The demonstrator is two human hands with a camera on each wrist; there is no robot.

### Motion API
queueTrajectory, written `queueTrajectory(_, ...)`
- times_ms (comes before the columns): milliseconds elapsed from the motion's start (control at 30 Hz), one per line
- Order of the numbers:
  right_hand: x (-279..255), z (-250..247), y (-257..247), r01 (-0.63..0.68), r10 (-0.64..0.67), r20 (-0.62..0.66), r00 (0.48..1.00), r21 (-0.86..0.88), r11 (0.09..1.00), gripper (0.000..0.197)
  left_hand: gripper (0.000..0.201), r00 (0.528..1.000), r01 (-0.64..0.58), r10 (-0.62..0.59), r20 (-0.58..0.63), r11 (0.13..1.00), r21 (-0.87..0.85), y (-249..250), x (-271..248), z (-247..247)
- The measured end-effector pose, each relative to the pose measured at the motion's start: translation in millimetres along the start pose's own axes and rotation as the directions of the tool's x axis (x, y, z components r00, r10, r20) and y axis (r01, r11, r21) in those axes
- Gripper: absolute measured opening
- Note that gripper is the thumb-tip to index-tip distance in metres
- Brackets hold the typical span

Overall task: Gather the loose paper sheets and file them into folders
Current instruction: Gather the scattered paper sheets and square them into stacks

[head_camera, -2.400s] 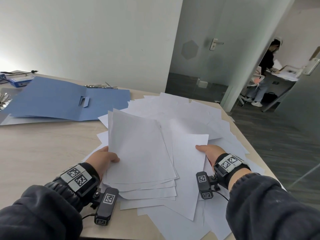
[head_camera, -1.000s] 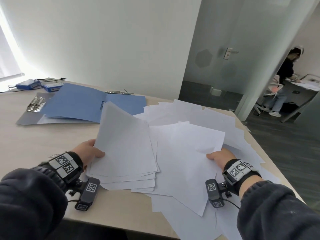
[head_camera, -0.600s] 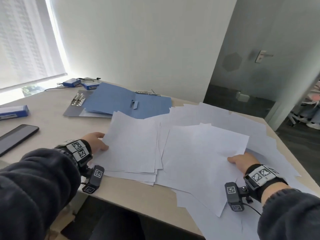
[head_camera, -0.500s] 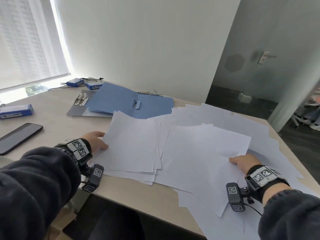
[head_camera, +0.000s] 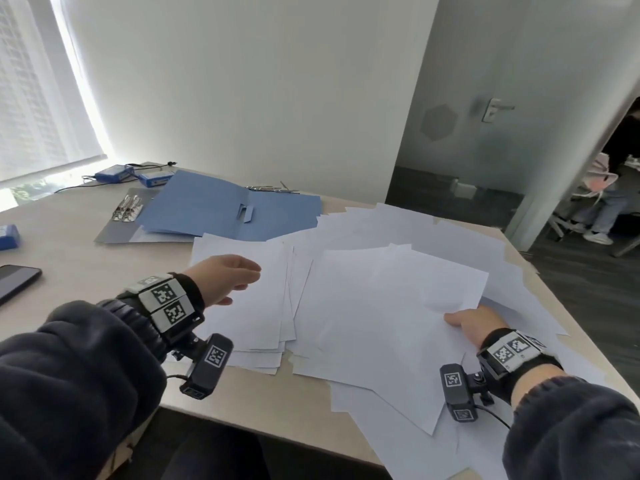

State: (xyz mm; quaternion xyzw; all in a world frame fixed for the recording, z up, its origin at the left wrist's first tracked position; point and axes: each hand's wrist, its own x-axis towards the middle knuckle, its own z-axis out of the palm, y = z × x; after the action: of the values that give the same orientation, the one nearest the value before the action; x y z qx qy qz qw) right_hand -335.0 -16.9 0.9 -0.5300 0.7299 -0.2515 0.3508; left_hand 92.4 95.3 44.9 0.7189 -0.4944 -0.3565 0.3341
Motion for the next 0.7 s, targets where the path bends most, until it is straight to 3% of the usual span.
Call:
queueTrajectory(200,3.8,-36.3,41.8,-0.035,0.050,-0.067,0.996,0.210,0.977,0.026,0.034,0.985,0.037,-0.029,0.170,0.998,-0.046,26.1,19.7,83.9)
queueTrajectory(333,1.0,-52.5,65.4,-0.066,0.080,-0.019,0.997,0.400,0.914,0.028,0.043,0.973,0.129,-0.092,0.212,0.977,-0.168,37.5,34.8,116.7)
queueTrajectory(400,-10.9,-55.3,65.8,-0.092,0.095,0.019,0.995,0.496,0.863,0.019,0.044,0.965,0.178,-0.113,0.236,0.946,-0.272,41.9,40.0,127.1)
queueTrajectory(600,-12.3,-59.0,77.1,-0.125,0.105,0.068,0.992,0.584,0.802,0.021,0.032,0.945,0.242,-0.133,0.299,0.900,-0.362,49.6,43.6,146.5)
queueTrajectory(700,-14.0,-57.4,79.2,-0.105,0.075,0.076,0.994,0.582,0.807,0.018,0.016,0.936,0.248,-0.131,0.326,0.904,-0.349,52.8,39.5,150.5)
